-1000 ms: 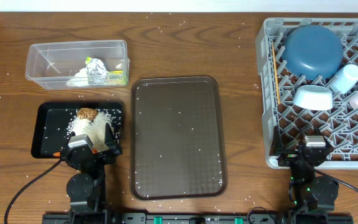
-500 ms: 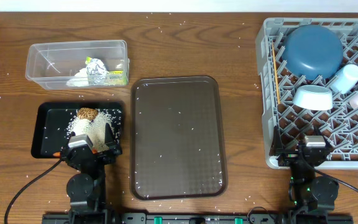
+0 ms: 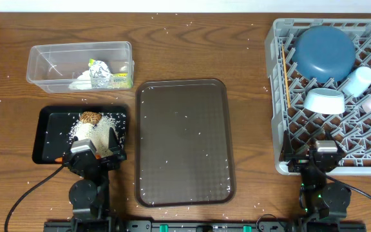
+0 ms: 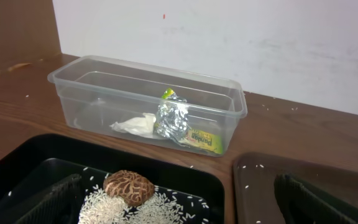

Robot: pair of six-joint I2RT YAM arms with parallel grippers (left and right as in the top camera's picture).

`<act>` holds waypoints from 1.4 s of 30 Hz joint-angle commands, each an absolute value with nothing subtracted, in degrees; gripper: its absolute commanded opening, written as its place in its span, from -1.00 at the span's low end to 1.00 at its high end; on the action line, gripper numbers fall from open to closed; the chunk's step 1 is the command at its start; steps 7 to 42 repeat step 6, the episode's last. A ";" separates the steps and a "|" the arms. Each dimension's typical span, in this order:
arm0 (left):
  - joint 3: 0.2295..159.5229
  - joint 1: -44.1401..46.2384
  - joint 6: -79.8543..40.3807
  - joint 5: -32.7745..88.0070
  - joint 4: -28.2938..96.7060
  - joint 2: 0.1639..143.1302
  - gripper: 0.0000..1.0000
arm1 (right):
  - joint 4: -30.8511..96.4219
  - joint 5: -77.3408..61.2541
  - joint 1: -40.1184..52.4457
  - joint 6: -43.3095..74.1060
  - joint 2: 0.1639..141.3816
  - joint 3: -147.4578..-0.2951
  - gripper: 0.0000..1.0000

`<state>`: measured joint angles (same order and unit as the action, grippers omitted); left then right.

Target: Sort waste into correct bins and load items into the dishwasher rack

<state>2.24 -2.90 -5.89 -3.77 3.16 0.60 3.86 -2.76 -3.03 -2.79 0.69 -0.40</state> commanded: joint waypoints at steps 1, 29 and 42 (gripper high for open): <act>0.32 -3.09 -4.95 -3.62 3.99 0.23 0.96 | 4.10 -2.37 -2.44 -3.49 0.34 -0.32 0.99; 0.32 -3.09 -4.95 -3.62 3.99 0.23 0.96 | 4.10 -2.37 -2.44 -3.49 0.34 -0.32 0.98; 0.32 -3.09 -4.95 -3.62 3.99 0.23 0.96 | 4.10 -2.37 -2.44 -3.49 0.34 -0.32 0.98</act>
